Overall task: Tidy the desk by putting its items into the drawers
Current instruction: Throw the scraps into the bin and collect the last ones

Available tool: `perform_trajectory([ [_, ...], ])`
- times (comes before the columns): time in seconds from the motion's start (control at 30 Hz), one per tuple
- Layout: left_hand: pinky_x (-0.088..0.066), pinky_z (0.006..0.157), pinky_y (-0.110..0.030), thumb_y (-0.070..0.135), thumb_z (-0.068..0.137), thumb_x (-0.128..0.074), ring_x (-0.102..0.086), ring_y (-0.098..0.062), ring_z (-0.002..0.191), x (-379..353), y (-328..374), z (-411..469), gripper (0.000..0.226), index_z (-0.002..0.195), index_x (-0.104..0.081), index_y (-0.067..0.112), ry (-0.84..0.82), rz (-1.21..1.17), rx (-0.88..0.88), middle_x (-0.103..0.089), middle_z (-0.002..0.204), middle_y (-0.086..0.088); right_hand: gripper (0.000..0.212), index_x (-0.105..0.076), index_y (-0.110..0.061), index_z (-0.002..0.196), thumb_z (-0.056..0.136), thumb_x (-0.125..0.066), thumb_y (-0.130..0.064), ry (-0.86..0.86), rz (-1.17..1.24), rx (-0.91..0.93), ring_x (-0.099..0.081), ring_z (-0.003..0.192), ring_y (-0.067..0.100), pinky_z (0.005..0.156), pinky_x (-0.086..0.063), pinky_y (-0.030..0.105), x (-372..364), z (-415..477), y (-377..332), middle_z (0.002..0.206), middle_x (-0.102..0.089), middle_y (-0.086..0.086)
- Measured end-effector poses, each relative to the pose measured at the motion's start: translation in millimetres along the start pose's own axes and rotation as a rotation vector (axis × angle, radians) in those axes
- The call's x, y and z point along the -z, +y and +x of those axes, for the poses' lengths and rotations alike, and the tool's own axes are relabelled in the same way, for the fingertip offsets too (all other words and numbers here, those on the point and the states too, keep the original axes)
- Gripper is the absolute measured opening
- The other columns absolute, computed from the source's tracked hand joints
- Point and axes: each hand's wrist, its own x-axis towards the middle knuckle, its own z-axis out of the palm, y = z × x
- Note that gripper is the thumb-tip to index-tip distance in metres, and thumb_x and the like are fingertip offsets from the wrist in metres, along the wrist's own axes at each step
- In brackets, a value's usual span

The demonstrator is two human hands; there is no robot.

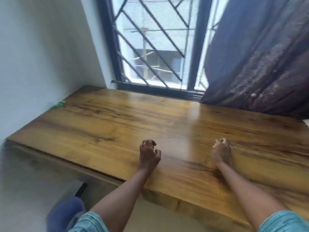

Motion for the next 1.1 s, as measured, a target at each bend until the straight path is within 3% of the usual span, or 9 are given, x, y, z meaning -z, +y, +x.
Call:
perform_trajectory([
  [0.13, -0.037, 0.088, -0.035, 0.000, 0.078, -0.053, -0.045, -0.031, 0.103, 41.3, -50.7, -5.7, 0.031, 0.108, -0.048, 0.002, 0.062, -0.021, 0.128, -0.045, 0.114, -0.013, 0.027, -0.065, 0.000, 0.101, 0.078, -0.052, 0.004, -0.081, 0.112, 0.316, -0.056, 0.100, 0.041, 0.083, -0.041, 0.034, -49.6, -40.3, -101.3, 0.109, -0.056, 0.023],
  [0.27, -0.040, 0.095, -0.037, -0.001, 0.083, -0.052, -0.040, -0.030, 0.113, 86.0, -113.4, -8.4, 0.032, 0.114, -0.044, 0.003, 0.178, -0.061, 0.269, -0.040, 0.122, -0.014, 0.032, -0.067, 0.003, 0.092, 0.062, -0.069, 0.014, -0.184, 0.176, 0.685, -0.062, 0.082, 0.042, 0.073, -0.056, 0.046, -96.8, -101.5, -202.3, 0.098, -0.060, 0.026],
  [0.33, -0.040, 0.096, -0.033, 0.000, 0.084, -0.051, -0.040, -0.028, 0.116, 113.4, -149.8, -12.7, 0.034, 0.117, -0.044, 0.003, 0.214, -0.078, 0.289, -0.040, 0.124, -0.013, 0.034, -0.068, 0.002, 0.091, 0.060, -0.074, 0.015, -0.178, 0.202, 0.811, -0.063, 0.082, 0.042, 0.069, -0.058, 0.043, -113.0, -138.9, -255.9, 0.097, -0.063, 0.025],
  [0.47, -0.034, 0.092, -0.017, -0.010, 0.082, -0.050, -0.050, -0.030, 0.112, 173.2, -234.8, -22.6, 0.039, 0.120, -0.047, -0.002, 0.308, -0.070, 0.289, -0.048, 0.123, -0.018, 0.034, -0.068, 0.000, 0.093, 0.062, -0.075, 0.012, -0.212, 0.313, 0.976, -0.065, 0.086, 0.038, 0.071, -0.055, 0.037, -150.0, -209.7, -351.4, 0.102, -0.064, 0.022],
  [0.6, -0.034, 0.090, -0.020, -0.027, 0.064, -0.055, -0.061, -0.044, 0.095, 225.6, -338.0, -33.7, 0.047, 0.109, -0.055, -0.012, 0.421, -0.068, 0.313, -0.059, 0.105, -0.028, 0.036, -0.065, -0.004, 0.103, 0.068, -0.071, 0.005, -0.284, 0.284, 1.154, -0.059, 0.095, 0.034, 0.076, -0.053, 0.032, -197.1, -278.6, -419.7, 0.110, -0.062, 0.022],
  [0.7, -0.032, 0.094, -0.022, -0.024, 0.071, -0.055, -0.057, -0.040, 0.105, 253.7, -406.3, -53.9, 0.048, 0.117, -0.053, -0.010, 0.470, -0.084, 0.451, -0.057, 0.114, -0.027, 0.043, -0.065, -0.004, 0.104, 0.064, -0.074, 0.009, -0.410, 0.219, 1.269, -0.060, 0.100, 0.035, 0.081, -0.053, 0.034, -243.7, -326.8, -449.5, 0.112, -0.062, 0.023],
  [0.83, -0.034, 0.096, -0.028, -0.016, 0.080, -0.052, -0.051, -0.037, 0.115, 265.0, -473.5, -81.1, 0.045, 0.123, -0.053, -0.004, 0.460, -0.205, 0.794, -0.057, 0.122, -0.023, 0.040, -0.068, -0.004, 0.101, 0.062, -0.076, 0.006, -0.659, 0.100, 1.099, -0.065, 0.096, 0.039, 0.073, -0.057, 0.036, -293.1, -382.6, -461.2, 0.110, -0.063, 0.021],
  [0.93, -0.037, 0.098, -0.034, -0.008, 0.084, -0.053, -0.052, -0.036, 0.118, 246.6, -513.1, -100.5, 0.039, 0.123, -0.054, -0.003, 0.397, -0.299, 1.117, -0.058, 0.124, -0.022, 0.030, -0.064, -0.001, 0.113, 0.084, -0.057, -0.001, -0.852, 0.059, 0.781, -0.058, 0.106, 0.035, 0.086, -0.046, 0.032, -328.4, -412.8, -455.7, 0.119, -0.057, 0.019],
  [1.1, -0.043, 0.080, -0.026, 0.006, 0.085, -0.059, -0.062, -0.031, 0.107, 186.1, -571.0, -119.5, 0.027, 0.111, -0.065, 0.006, 0.245, -0.473, 1.343, -0.067, 0.114, -0.016, 0.019, -0.064, 0.001, 0.097, 0.085, -0.049, -0.002, -1.069, -0.013, 0.544, -0.058, 0.088, 0.027, 0.066, -0.034, 0.028, -400.2, -444.3, -443.4, 0.101, -0.064, 0.018],
])
